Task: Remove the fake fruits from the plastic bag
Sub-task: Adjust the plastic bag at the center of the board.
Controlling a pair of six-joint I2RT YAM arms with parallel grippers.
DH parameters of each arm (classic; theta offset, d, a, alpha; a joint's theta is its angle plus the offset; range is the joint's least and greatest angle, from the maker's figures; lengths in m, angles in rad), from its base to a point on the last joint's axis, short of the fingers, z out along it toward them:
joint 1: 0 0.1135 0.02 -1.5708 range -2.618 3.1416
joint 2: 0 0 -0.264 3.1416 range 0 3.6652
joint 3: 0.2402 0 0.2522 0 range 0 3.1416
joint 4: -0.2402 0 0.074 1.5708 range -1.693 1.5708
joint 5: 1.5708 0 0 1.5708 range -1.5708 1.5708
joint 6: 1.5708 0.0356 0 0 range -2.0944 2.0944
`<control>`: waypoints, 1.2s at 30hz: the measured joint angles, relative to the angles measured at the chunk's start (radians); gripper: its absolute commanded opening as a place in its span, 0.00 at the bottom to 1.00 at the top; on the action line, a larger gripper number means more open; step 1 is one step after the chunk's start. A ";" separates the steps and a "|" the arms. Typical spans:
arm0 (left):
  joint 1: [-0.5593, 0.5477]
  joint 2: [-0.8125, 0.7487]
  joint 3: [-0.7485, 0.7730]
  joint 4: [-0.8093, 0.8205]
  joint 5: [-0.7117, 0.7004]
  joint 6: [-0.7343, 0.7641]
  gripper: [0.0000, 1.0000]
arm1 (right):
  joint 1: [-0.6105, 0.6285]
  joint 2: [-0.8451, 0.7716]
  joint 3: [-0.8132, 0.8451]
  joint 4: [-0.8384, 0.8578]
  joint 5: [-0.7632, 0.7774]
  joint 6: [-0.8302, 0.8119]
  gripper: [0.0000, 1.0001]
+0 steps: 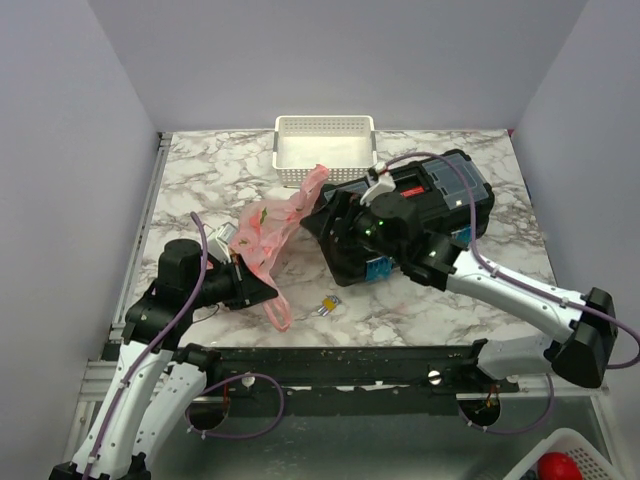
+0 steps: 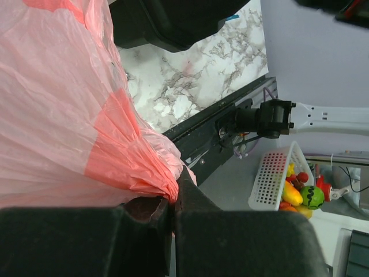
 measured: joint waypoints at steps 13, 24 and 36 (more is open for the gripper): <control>0.000 0.008 -0.023 0.014 0.000 0.000 0.00 | 0.146 0.178 -0.023 0.082 0.032 0.323 0.71; 0.000 -0.017 -0.016 0.002 -0.001 0.011 0.00 | 0.158 0.179 -0.069 0.119 0.134 0.387 0.54; 0.000 -0.028 -0.015 -0.024 -0.001 0.016 0.00 | 0.158 0.285 -0.043 0.149 0.173 0.399 0.43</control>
